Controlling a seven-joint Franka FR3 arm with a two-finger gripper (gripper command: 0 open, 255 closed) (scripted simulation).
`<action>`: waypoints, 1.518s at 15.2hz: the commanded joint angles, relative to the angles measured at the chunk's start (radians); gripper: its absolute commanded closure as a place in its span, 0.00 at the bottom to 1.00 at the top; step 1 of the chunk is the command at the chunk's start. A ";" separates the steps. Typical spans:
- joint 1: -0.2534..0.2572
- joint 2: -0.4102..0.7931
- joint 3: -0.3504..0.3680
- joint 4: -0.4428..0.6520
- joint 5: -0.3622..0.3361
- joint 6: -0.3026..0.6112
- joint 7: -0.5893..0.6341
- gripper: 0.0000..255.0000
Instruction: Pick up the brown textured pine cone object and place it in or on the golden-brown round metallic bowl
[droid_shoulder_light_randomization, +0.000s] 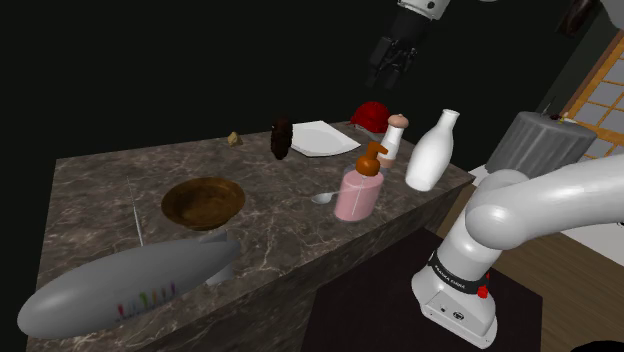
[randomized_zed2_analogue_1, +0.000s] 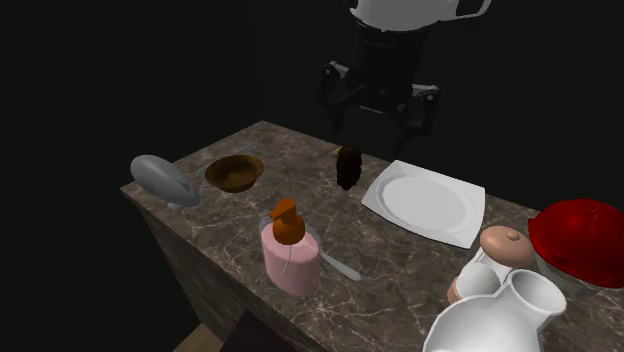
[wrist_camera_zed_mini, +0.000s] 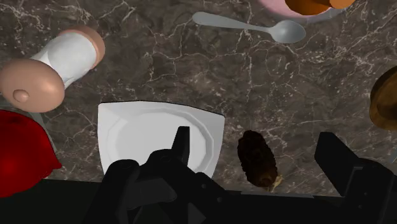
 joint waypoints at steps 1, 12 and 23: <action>0.000 0.000 0.000 0.000 0.000 0.000 0.000 0.00; 0.076 0.372 -0.010 0.091 -0.007 0.263 -0.203 0.00; 0.132 0.771 0.015 0.326 -0.012 0.410 -0.378 0.00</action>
